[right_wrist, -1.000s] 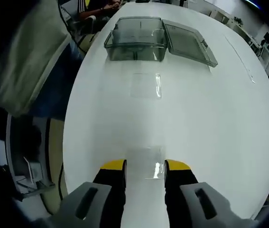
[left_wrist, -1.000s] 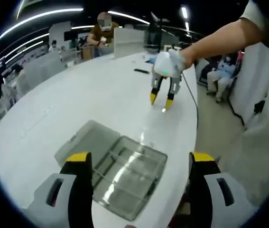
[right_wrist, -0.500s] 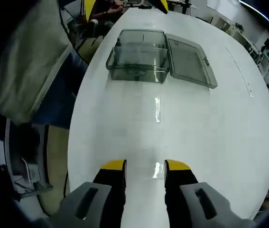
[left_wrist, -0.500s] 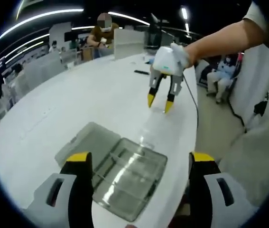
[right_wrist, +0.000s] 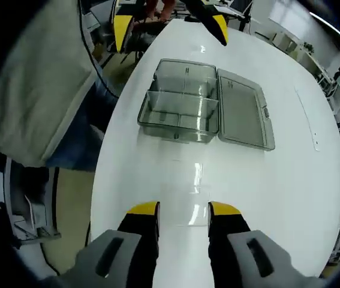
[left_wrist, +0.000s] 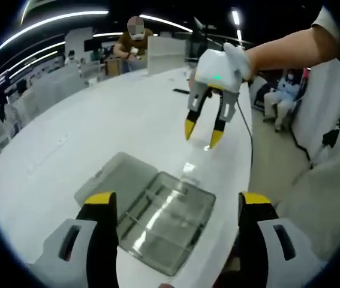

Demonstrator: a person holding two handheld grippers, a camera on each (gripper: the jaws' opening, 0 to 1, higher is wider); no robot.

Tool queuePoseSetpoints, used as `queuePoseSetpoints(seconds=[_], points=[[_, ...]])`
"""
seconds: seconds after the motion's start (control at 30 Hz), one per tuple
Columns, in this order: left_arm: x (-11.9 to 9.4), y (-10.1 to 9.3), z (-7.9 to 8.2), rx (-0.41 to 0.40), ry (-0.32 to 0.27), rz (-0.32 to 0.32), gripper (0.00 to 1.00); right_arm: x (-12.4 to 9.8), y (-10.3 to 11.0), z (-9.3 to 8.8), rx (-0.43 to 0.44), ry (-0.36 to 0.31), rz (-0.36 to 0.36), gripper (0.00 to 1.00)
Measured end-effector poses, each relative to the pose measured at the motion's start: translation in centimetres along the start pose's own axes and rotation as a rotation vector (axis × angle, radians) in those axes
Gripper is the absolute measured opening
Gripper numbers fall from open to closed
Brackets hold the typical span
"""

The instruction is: Insert the divider into the dual guide fixture by aligning both edges with the guide slots and pushing it downward to the bottom, including one-sided entry, uneven engagement, binding, and posture correction.

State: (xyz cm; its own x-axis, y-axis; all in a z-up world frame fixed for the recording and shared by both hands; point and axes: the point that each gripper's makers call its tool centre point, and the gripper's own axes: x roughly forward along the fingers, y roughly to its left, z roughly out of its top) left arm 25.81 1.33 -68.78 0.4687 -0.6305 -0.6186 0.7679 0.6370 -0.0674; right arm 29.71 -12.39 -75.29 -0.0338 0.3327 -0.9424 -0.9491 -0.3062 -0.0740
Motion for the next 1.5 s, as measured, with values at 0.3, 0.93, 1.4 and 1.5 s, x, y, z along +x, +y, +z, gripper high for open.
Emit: queuePoseSetpoints(seconds=[0.3, 0.93, 1.4, 1.5], points=[[-0.3, 0.5, -0.3, -0.035, -0.003, 0.004, 0.79, -0.2, -0.5, 3.3, -0.022, -0.035, -0.012, 0.27], [-0.9, 0.5, -0.7, -0.098, -0.024, 0.013, 0.73, 0.1, -0.9, 8.9, -0.071, -0.082, -0.023, 0.27], [-1.6, 0.6, -1.1, -0.197, -0.05, 0.003, 0.61, 0.7, -0.8, 11.8, -0.092, -0.105, -0.024, 0.27], [-1.7, 0.7, -1.2, -0.224, -0.056, 0.003, 0.58, 0.8, -0.8, 12.4, -0.096, -0.112, -0.024, 0.27]])
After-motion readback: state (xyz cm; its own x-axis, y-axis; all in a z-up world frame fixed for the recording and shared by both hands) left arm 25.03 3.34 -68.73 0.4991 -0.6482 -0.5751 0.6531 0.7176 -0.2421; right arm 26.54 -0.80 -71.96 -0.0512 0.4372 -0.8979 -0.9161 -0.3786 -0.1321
